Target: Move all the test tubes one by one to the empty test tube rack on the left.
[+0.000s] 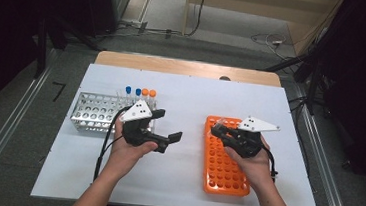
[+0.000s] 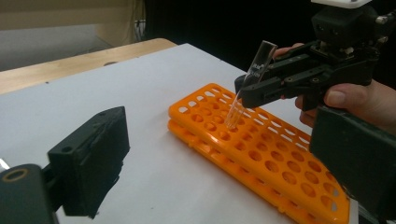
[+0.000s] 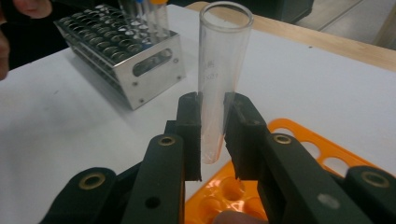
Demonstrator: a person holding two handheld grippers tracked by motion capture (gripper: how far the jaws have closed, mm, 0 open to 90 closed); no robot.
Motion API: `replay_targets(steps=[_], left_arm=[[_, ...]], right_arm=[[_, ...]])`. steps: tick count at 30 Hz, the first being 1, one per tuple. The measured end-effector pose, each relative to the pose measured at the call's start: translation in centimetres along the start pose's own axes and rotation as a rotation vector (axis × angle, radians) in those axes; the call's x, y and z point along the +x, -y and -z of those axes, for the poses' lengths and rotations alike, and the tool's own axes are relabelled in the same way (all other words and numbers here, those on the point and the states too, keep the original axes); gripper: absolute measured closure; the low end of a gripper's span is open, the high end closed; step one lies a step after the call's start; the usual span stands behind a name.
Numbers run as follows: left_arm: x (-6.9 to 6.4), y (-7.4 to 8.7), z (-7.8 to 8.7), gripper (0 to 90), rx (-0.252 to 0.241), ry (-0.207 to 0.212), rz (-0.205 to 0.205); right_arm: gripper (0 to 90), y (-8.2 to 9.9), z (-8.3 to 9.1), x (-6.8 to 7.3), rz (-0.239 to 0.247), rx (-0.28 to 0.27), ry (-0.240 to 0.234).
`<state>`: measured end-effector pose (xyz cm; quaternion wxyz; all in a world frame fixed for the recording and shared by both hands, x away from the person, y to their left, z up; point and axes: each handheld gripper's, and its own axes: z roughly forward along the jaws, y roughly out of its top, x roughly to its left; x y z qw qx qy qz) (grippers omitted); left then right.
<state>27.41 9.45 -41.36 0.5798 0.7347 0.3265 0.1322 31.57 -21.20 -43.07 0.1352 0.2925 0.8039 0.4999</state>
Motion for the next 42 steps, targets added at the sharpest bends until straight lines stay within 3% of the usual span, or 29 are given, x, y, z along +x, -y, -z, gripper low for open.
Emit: replay_targets(steps=[6,17,28,42], left_arm=[[-1.1,0.1,-0.9,23.2,0.024,0.018,-0.029],[-2.3,0.2,-1.7,46.7,0.002,0.070,-0.052],[-3.0,0.5,-2.4,68.9,0.025,0.113,-0.081],[-3.0,0.6,-2.2,76.7,0.017,0.099,-0.115]], right_arm=[[74.1,-0.3,-0.8,1.8,0.023,0.016,-0.054],[74.1,-0.5,-1.9,4.5,0.062,0.039,-0.142],[74.1,-0.5,-2.3,5.9,0.078,0.063,-0.205],[73.7,-0.5,-2.4,5.9,0.072,0.066,-0.234]])
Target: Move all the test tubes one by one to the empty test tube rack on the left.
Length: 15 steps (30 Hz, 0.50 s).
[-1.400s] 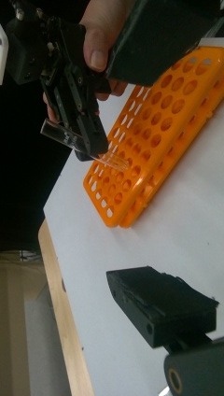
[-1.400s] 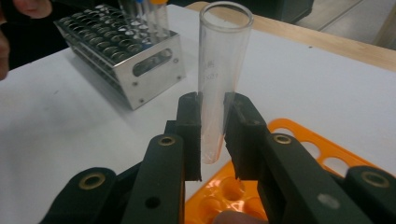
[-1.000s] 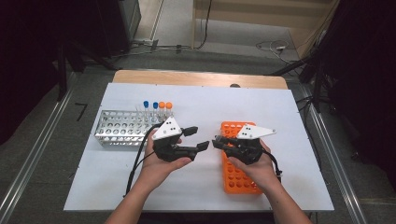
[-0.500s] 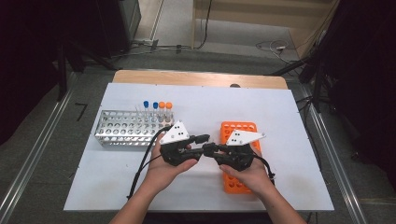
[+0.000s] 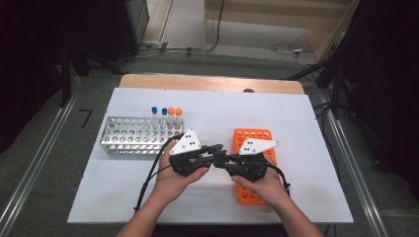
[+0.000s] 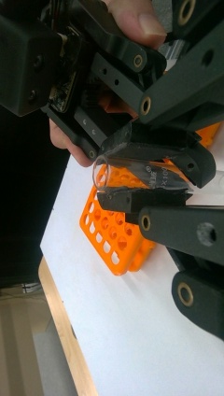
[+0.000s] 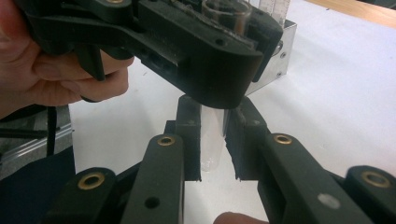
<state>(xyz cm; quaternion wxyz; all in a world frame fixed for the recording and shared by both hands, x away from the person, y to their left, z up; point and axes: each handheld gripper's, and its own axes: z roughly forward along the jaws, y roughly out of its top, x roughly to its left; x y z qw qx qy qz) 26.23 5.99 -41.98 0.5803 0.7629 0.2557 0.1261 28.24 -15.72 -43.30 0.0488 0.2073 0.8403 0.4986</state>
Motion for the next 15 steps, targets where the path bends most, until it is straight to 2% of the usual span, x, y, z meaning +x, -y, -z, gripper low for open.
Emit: replay_targets(steps=[5,9,13,15], left_arm=[[0.4,-0.1,0.4,76.8,-0.015,-0.003,0.003],[1.1,-0.2,1.0,76.9,-0.024,-0.021,0.013],[1.9,-0.2,1.7,76.9,-0.035,-0.044,0.022],[2.4,-0.3,2.1,76.9,-0.047,-0.057,0.031]], right_arm=[[70.2,0.1,0.1,0.0,-0.002,-0.021,-0.002],[57.6,0.2,0.3,-0.2,-0.005,-0.034,-0.009],[39.5,0.2,0.6,-0.3,-0.002,-0.041,-0.009],[29.6,0.1,0.8,-0.3,-0.001,-0.040,0.011]])
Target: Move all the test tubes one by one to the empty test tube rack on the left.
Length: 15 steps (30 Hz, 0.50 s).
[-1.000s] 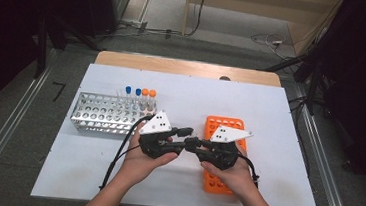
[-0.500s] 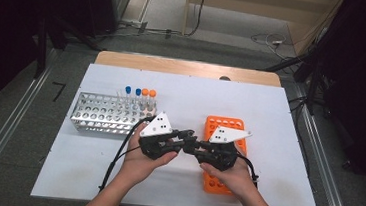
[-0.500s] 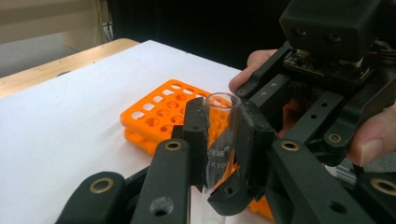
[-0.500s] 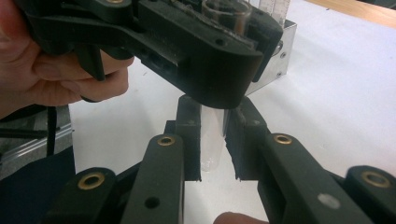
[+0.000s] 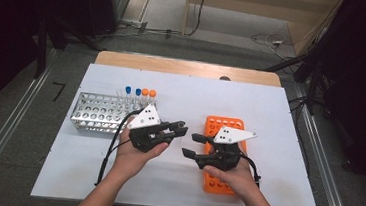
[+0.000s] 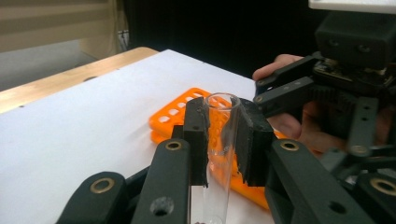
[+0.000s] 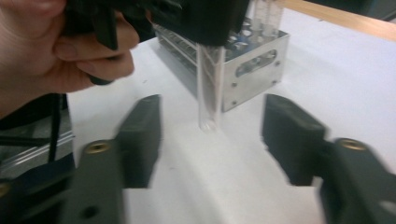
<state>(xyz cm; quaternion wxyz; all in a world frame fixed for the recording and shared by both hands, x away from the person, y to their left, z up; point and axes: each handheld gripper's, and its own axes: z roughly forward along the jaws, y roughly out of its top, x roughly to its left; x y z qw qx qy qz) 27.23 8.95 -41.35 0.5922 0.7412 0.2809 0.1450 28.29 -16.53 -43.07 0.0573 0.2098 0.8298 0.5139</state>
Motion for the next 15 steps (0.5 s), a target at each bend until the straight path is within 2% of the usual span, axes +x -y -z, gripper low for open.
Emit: replay_targets(steps=[4,9,15], left_arm=[[1.1,-0.1,0.9,76.9,-0.009,-0.035,0.008],[2.8,-0.1,2.1,76.9,-0.027,-0.085,0.031],[4.8,0.1,3.3,76.9,-0.040,-0.148,0.052]], right_arm=[[16.3,0.0,0.5,-0.7,-0.029,-0.008,0.019],[4.5,0.4,1.3,-1.7,-0.049,-0.016,0.038],[0.0,1.2,2.4,-3.1,-0.063,-0.019,0.035]])
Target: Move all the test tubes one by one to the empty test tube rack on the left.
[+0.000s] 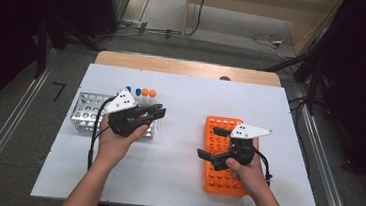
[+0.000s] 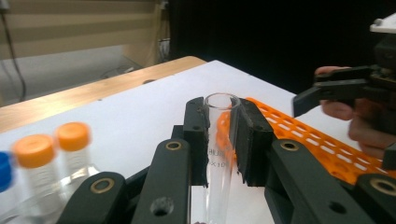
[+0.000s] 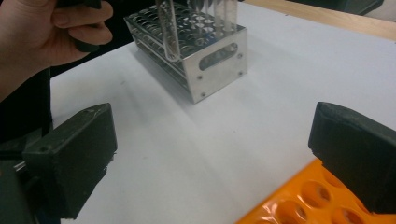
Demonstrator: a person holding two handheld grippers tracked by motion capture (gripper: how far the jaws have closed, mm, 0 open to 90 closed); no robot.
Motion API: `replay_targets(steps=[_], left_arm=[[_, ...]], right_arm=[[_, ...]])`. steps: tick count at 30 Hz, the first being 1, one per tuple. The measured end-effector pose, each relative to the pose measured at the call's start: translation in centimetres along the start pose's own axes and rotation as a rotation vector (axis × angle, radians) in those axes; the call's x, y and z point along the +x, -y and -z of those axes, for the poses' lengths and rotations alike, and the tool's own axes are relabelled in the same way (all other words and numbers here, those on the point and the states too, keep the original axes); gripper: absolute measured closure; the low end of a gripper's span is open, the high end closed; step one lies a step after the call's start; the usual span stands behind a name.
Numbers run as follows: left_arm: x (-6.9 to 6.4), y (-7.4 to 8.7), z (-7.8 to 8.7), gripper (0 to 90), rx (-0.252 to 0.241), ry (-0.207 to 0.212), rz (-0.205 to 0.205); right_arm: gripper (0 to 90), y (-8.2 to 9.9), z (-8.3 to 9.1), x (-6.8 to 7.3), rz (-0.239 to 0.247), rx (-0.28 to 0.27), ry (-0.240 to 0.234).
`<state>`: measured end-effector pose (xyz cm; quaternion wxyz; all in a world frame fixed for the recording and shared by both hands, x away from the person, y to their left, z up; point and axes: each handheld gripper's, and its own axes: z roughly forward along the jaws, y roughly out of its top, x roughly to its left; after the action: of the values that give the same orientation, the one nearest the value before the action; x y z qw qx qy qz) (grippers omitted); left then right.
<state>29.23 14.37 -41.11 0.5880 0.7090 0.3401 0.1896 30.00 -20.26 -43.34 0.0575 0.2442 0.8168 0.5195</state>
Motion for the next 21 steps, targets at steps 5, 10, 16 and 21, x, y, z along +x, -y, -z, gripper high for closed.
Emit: replay_targets(steps=[5,10,16,21], left_arm=[[1.4,-0.1,0.8,76.9,-0.011,-0.046,0.007],[2.7,-0.2,1.4,76.9,-0.011,-0.089,0.004],[4.0,-0.2,2.2,76.9,-0.018,-0.144,0.011],[5.2,-0.3,3.1,76.9,-0.033,-0.189,0.025]], right_arm=[[0.0,0.6,1.0,-1.1,-0.004,0.005,0.025],[0.0,1.2,1.9,-2.1,-0.017,-0.006,0.048],[0.0,1.9,2.8,-3.1,-0.041,-0.008,0.087],[0.0,2.4,3.6,-3.7,-0.055,-0.015,0.112]])
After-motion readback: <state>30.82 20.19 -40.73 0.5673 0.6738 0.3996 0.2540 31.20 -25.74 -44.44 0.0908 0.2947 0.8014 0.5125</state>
